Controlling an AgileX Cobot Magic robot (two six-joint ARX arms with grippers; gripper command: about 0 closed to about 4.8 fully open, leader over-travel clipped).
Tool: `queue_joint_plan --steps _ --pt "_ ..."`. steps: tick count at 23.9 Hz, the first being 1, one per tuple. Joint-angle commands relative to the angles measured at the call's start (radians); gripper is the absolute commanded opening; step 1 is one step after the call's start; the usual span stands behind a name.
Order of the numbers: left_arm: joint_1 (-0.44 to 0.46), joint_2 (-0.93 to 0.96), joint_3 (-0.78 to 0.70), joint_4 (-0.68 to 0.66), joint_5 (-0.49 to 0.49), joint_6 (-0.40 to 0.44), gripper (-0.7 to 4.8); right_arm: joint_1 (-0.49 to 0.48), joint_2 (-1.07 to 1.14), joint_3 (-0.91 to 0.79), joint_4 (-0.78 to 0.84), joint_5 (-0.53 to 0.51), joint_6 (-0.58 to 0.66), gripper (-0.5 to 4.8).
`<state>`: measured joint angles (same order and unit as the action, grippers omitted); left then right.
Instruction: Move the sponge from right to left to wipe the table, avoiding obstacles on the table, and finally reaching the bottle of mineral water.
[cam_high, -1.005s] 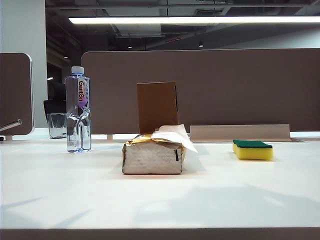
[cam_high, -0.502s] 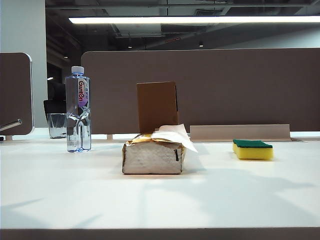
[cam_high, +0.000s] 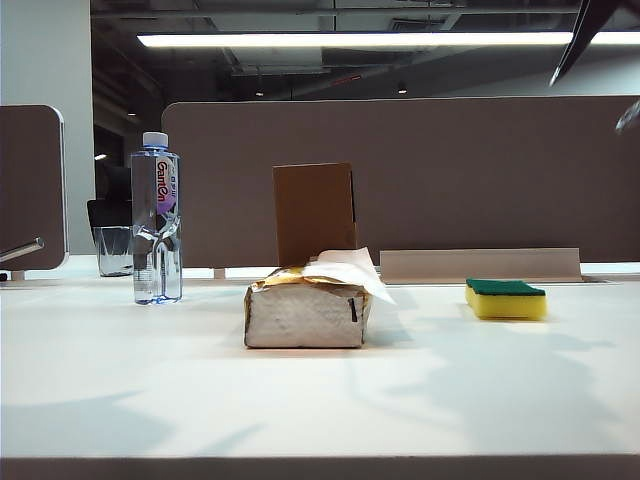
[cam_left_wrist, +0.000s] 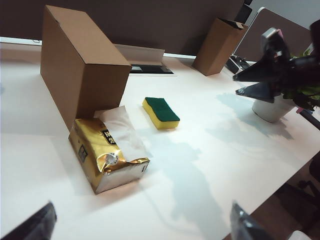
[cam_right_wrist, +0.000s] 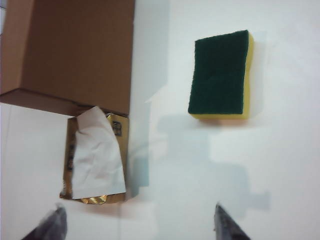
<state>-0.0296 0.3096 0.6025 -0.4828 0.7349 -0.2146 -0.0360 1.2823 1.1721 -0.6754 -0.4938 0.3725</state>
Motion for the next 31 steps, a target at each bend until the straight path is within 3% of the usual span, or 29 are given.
queue_joint_plan --steps 1,11,21,31 --pt "0.000 0.037 0.038 0.002 0.016 0.005 4.79 0.000 0.055 0.005 0.064 -0.007 -0.002 3.79" --pt "0.000 0.126 0.111 -0.018 0.055 0.031 4.79 0.000 0.276 0.015 0.179 -0.006 0.006 3.79" --pt "0.000 0.136 0.113 -0.033 0.074 0.031 4.79 0.002 0.560 0.266 0.144 0.003 0.006 3.78" --pt "0.000 0.136 0.113 -0.033 0.078 0.031 4.79 0.027 0.686 0.293 0.172 0.031 0.005 3.77"
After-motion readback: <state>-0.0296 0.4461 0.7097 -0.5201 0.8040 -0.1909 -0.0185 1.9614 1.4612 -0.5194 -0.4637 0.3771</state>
